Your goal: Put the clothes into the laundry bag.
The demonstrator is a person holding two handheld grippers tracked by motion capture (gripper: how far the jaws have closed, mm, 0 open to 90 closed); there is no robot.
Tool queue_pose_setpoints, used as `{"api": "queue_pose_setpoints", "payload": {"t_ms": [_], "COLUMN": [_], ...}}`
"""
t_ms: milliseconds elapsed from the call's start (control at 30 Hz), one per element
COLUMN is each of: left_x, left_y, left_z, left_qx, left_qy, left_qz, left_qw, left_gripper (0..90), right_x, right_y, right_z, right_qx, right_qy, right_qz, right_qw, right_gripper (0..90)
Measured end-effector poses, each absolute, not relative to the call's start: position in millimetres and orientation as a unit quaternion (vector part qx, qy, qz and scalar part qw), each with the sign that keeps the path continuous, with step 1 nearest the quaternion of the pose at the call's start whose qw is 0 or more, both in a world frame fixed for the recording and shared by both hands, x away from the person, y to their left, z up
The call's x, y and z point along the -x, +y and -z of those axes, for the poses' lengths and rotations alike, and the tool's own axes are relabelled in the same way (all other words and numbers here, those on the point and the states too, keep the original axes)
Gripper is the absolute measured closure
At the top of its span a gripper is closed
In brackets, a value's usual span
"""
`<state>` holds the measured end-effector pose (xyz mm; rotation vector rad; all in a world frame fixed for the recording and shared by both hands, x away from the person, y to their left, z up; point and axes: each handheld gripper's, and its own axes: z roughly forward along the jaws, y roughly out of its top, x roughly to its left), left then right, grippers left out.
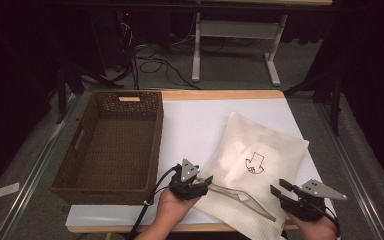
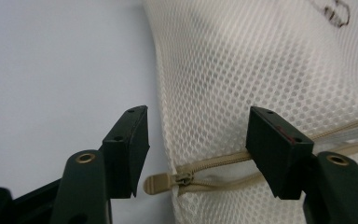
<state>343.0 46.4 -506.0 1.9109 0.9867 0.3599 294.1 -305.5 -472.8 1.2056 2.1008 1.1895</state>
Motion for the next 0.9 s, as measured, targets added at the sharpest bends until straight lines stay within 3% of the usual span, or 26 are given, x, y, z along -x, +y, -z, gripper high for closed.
{"api": "queue_pose_setpoints", "payload": {"t_ms": [133,200,300,400,700,900], "left_x": [-344.7,-344.1,-344.1,-343.1,-340.5,-342.7], "left_y": [45.6,44.1,40.6,40.9,48.8,45.7], "left_z": [514.9,516.9,522.3,521.4,513.4,519.1], "left_qx": [-0.793,-0.803,-0.816,-0.814,-0.806,-0.813], "left_qy": [0.405,0.400,0.393,0.392,0.387,0.384], "left_qz": [-0.115,-0.119,-0.126,-0.130,-0.136,-0.137], "left_qw": [0.441,0.425,0.405,0.409,0.427,0.416], "left_gripper": [39.4,40.2,41.3,42.4,57.1,67.4], "right_x": [-295.3,-298.6,-304.1,-307.7,-309.3,-312.1], "right_y": [-328.3,-342.4,-348.1,-348.6,-342.1,-336.5], "right_z": [476.8,486.0,494.3,499.6,502.9,510.0], "right_qx": [-0.475,-0.510,-0.531,-0.532,-0.529,-0.526], "right_qy": [0.742,0.729,0.725,0.730,0.736,0.745], "right_qz": [-0.411,-0.395,-0.382,-0.375,-0.374,-0.370], "right_qw": [0.235,0.230,0.216,0.207,0.195,0.175], "right_gripper": [44.4,35.3,29.2,28.6,29.4,39.7]}}
